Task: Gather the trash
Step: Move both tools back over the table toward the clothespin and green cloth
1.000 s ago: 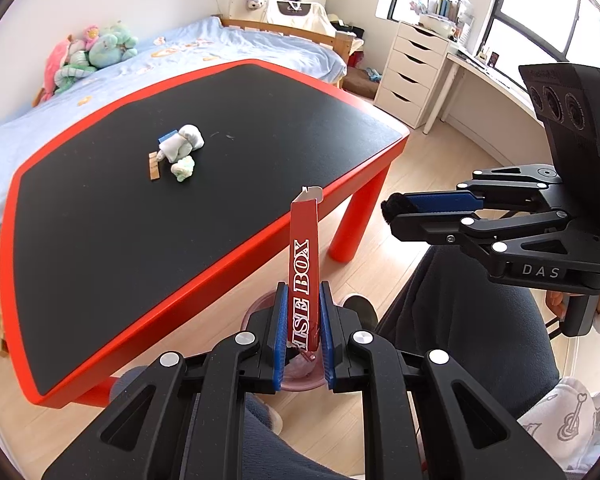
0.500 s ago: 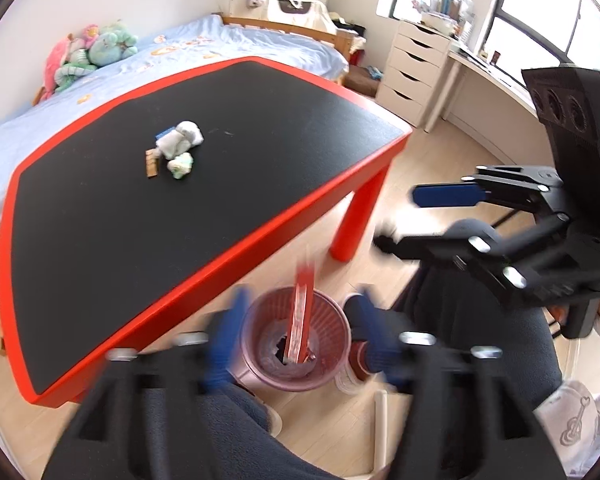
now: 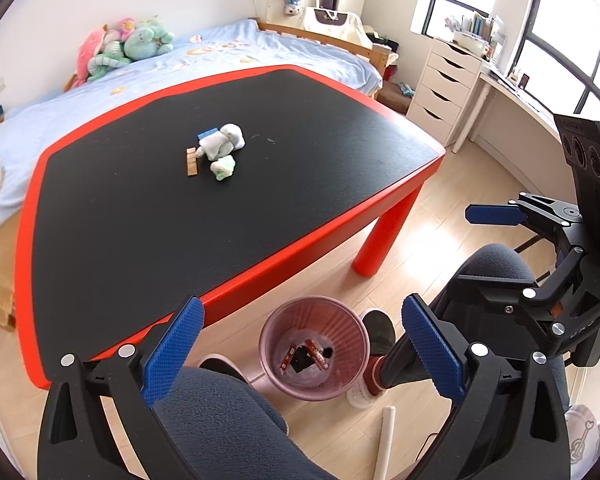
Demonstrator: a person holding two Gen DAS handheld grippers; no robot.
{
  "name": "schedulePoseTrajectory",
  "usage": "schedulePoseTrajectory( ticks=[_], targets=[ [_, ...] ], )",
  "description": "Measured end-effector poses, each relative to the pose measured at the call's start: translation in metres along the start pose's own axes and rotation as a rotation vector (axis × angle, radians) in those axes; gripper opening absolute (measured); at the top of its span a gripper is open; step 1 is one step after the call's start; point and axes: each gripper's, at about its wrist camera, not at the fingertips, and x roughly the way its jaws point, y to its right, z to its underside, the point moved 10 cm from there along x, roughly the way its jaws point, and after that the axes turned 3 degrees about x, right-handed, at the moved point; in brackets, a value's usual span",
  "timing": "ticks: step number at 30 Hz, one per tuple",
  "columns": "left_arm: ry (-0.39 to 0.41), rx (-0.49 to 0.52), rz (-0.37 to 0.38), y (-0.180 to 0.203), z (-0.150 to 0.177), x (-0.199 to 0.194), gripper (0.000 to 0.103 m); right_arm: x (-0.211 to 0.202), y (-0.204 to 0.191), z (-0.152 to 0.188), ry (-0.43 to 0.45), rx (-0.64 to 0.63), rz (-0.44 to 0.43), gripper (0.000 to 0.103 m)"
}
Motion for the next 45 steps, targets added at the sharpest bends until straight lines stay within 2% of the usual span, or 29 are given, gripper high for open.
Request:
schedulePoseTrajectory(
  ticks=[21, 34, 45],
  targets=[
    [0.005, -0.050, -0.036, -0.022, -0.009, -0.002, 0.095, -0.001, -0.002, -0.009, 0.005, -0.012, -0.009, 0.100],
    [0.031, -0.096, -0.118, -0.076, -0.044, 0.009, 0.095, 0.012, -0.016, -0.060, 0.032, -0.084, -0.014, 0.100],
    [-0.008, -0.115, -0.148, -0.120, -0.078, 0.055, 0.095, 0.051, -0.022, -0.102, 0.024, -0.143, -0.020, 0.100]
  ],
)
